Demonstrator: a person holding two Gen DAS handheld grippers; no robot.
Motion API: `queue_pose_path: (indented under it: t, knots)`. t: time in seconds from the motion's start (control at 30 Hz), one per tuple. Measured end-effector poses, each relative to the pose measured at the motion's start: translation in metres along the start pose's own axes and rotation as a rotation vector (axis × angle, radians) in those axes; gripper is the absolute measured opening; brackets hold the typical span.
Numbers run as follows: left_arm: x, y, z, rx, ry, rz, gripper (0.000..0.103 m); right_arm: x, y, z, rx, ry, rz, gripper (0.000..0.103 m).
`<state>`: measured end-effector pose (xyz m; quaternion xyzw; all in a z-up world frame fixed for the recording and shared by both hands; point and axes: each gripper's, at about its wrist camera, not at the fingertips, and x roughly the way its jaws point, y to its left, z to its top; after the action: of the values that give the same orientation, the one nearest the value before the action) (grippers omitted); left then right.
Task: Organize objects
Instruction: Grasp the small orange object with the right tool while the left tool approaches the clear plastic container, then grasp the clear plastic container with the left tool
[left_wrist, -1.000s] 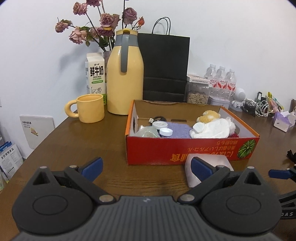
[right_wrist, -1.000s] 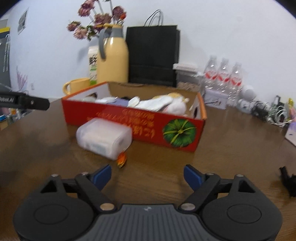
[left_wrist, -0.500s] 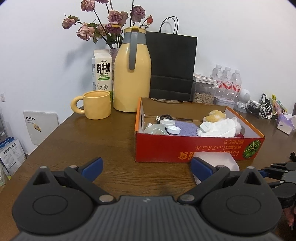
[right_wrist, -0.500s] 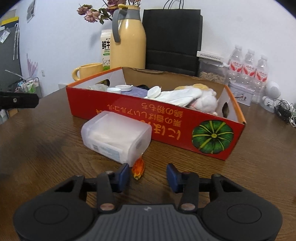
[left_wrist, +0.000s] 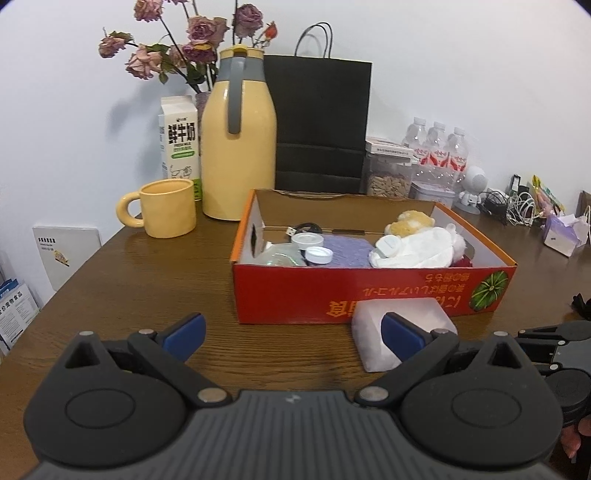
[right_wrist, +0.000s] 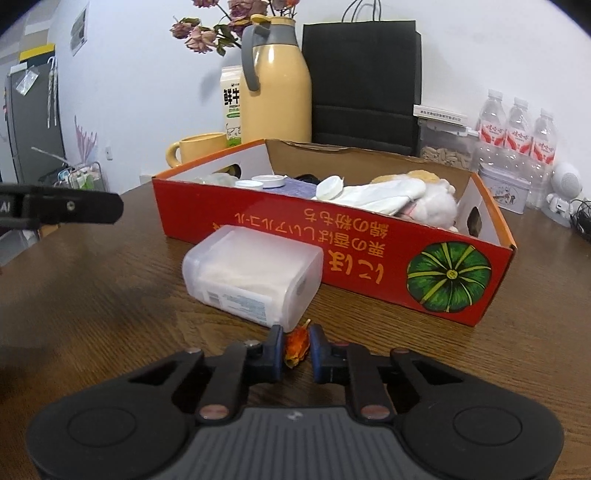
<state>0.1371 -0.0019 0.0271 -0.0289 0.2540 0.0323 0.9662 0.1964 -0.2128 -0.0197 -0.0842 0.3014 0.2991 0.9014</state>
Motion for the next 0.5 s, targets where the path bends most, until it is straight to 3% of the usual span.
queue_pose_path:
  t: [0.5]
  knots:
    - [0.020,-0.032,0.001,0.039,0.040,-0.022,0.103,-0.020,-0.028,-0.007,0.025,-0.068,-0.075,0.014]
